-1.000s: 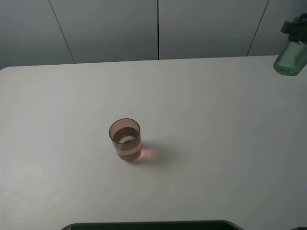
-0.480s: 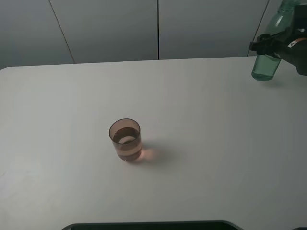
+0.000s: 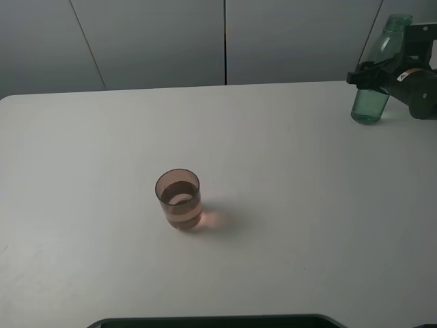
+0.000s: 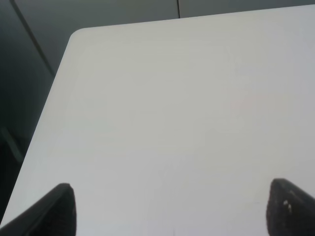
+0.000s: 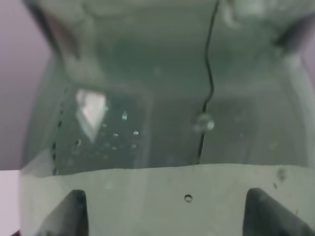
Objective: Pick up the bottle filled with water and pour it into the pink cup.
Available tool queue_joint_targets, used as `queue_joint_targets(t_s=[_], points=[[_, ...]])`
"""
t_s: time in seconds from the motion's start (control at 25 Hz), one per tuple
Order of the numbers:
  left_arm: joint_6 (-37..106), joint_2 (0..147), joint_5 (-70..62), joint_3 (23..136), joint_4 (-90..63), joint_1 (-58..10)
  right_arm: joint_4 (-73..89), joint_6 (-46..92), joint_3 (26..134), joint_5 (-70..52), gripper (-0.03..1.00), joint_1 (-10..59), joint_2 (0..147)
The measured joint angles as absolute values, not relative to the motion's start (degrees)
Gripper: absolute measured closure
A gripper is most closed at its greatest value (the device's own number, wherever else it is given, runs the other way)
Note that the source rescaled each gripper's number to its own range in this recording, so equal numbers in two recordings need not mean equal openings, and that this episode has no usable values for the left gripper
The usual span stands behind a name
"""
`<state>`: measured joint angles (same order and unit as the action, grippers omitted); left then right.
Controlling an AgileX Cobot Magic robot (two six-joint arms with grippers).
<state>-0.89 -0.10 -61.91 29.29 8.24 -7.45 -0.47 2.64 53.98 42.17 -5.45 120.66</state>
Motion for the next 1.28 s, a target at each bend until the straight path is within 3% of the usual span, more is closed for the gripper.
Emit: queue_joint_targets(t_s=[0.24,0.28,0.32,0.36,0.4,0.48,1.04,1.12,1.28], points=[[-0.9,-0.1,-61.9,29.3,8.2,-7.4,-0.5,2.5,54.1,42.2,0.97,-5.4,120.7],[-0.9,-0.1,-61.9,29.3,8.2,-7.4,-0.5,2.5,54.1,42.1,0.82,-5.4,120.7],[-0.9,-0.1,-61.9,29.3,8.2,-7.4,-0.5,2.5,54.1,41.7,0.45,-5.4,120.5],[-0.9,-0.1,-61.9,29.3,8.2,-7.4,-0.5,2.5,54.1,41.1,0.17,-5.3,120.1],[-0.9,-0.1,-61.9,29.3,8.2,-7.4,-0.5,2.5,54.1,40.8,0.07,-5.3,119.6],[-0.9,-0.1,-61.9,29.3,8.2,-7.4,-0.5,2.6,54.1,40.4,-0.02,-5.1,118.2],[-0.9,-0.1,-61.9,29.3,8.2,-7.4,-0.5,2.2,54.2,31.1,-0.03,-4.7,99.2],[-0.9,-0.1,-61.9,29.3,8.2,-7.4,-0.5,1.4,54.6,24.8,-0.03,-4.7,93.9],[-0.9,-0.1,-61.9,29.3,8.2,-7.4,0.0,-0.3,58.4,-0.9,-0.03,-4.7,83.6]])
